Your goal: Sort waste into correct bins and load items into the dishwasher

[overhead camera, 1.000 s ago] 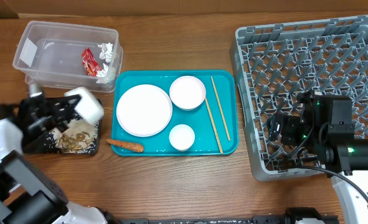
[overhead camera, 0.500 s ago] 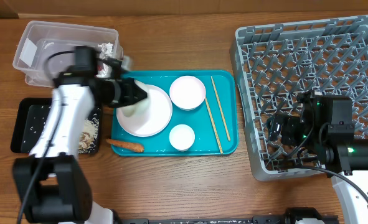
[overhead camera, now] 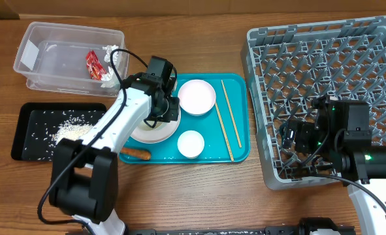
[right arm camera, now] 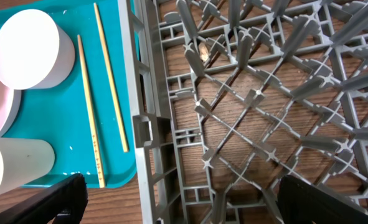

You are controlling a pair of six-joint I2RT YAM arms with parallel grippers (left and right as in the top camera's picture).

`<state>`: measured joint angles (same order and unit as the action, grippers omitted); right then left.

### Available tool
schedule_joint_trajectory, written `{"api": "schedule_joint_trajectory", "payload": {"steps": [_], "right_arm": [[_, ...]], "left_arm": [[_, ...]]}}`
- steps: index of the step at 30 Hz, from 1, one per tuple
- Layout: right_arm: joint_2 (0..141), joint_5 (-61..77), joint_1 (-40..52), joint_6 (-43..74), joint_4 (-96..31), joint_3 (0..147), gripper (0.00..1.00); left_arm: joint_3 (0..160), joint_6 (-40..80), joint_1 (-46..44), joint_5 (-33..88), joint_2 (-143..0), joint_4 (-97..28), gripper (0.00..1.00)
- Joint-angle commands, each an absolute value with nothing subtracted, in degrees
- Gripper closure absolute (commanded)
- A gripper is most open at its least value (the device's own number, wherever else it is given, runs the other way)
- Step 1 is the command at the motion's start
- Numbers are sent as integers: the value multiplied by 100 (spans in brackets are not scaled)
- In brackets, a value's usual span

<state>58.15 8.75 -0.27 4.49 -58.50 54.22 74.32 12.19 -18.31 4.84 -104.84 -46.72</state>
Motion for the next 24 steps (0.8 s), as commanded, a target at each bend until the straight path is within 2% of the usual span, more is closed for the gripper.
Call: {"api": "schedule_joint_trajectory", "payload": {"steps": [1,3,10,14,17,24], "right_arm": [[5800,910,3,478,-5846,5590,0],[5800,910,3,478,-5852,5590,0],[5800,910,3,480,-5870,5590,0],[5800,908,3,480,-5887,5590,0],[5800,910,3,478,-5885,5590,0],[5800,910,5,478,-5892,5590,0]], "left_arm": [[7524,1424,-1831,318,-10549,-4652,87],[7590,1422,-1831,416,-10516,-4694,49],[8606,1439,-1841,657,-10475,-6003,46],[9111,1310,-1857,1286,-10473,-6825,48],[9107,1100,-1914,1658,-10473,-7164,47],[8665,1052,-2209,1597,-10473,-7240,46]]}}
